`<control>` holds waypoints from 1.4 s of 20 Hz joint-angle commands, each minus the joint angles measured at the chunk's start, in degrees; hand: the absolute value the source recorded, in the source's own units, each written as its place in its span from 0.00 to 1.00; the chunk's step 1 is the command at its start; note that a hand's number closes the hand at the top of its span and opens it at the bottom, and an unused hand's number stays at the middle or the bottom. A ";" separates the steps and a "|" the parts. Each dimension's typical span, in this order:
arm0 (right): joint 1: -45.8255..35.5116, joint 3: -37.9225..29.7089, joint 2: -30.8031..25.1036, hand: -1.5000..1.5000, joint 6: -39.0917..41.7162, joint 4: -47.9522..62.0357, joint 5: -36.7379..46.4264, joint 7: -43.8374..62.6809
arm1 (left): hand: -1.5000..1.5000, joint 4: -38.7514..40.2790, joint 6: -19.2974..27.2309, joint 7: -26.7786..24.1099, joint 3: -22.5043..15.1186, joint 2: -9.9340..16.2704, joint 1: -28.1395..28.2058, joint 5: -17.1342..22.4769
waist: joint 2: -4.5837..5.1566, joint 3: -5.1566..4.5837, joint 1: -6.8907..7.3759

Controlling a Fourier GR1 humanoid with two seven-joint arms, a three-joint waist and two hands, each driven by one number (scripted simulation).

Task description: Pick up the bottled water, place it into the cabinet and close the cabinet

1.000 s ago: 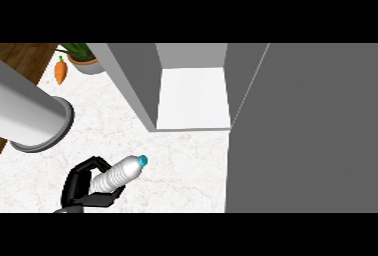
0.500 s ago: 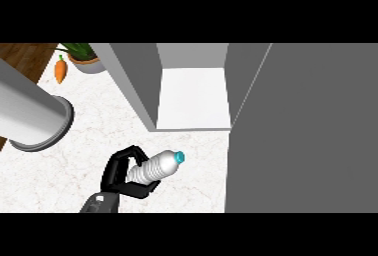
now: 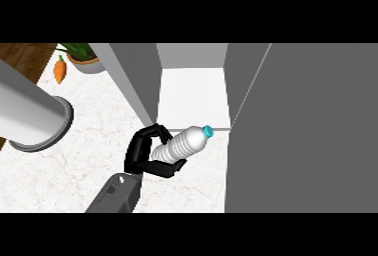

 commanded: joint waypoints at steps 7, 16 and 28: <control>1.67 -4.95 -2.28 0.00 0.84 -7.31 -5.65 1.54 | 1.00 -1.45 15.40 13.10 -9.62 -0.11 -13.63 10.98 | 0.49 -0.02 -0.91; 4.83 -7.36 -2.42 0.00 3.76 -5.35 -7.45 -2.95 | 1.00 8.82 20.09 18.96 -7.52 -0.10 -28.97 15.73 | 0.87 -0.03 -2.30; 4.54 -10.15 -2.95 0.00 6.76 -3.16 -7.21 -5.97 | 1.00 27.32 34.39 18.20 -7.86 1.26 -39.52 12.17 | 1.34 0.04 -2.99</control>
